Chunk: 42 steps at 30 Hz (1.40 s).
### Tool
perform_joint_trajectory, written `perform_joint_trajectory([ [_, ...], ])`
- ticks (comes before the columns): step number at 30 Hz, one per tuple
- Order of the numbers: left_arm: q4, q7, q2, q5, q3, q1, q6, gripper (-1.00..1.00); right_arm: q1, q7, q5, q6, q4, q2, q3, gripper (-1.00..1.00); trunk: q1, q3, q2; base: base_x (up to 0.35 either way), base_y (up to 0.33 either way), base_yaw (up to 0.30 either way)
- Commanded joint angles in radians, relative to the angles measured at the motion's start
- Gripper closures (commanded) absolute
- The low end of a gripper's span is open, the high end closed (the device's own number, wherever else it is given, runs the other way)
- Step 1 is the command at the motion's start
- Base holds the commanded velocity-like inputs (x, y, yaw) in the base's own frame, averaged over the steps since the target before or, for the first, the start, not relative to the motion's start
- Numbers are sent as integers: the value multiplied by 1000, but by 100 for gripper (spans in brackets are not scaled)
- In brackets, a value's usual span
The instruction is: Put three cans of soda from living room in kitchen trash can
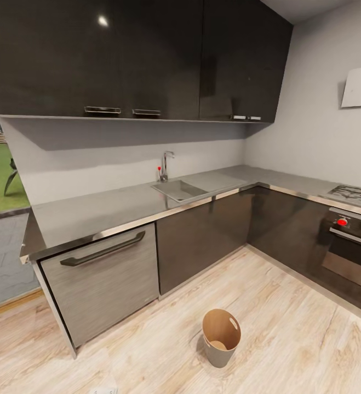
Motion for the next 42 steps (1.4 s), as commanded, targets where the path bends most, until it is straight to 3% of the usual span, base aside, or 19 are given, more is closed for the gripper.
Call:
perform_joint_trajectory([
  [1, 0, 0, 0, 0, 0, 0, 0, -100, 0, 0, 0, 0, 0, 0, 0, -100, 0, 0, 0, 0, 0, 0],
  [12, 0, 0, 0, 0, 0, 0, 1, -100, 0, 0, 2, 1, 0, 1, 0, -100, 0, 0, 0, 15, 0, 0],
  [30, 0, 0, 0, 0, 0, 0, 1, -100, 0, 0, 2, 1, 0, 1, 0, -100, 0, 0, 0, 284, 0, 0],
  [42, 0, 0, -2, -1, -4, 0, 13, -100, 0, 0, 0, 0, 0, 2, 0, -100, 4, -3, -7, 27, 0, 0],
])
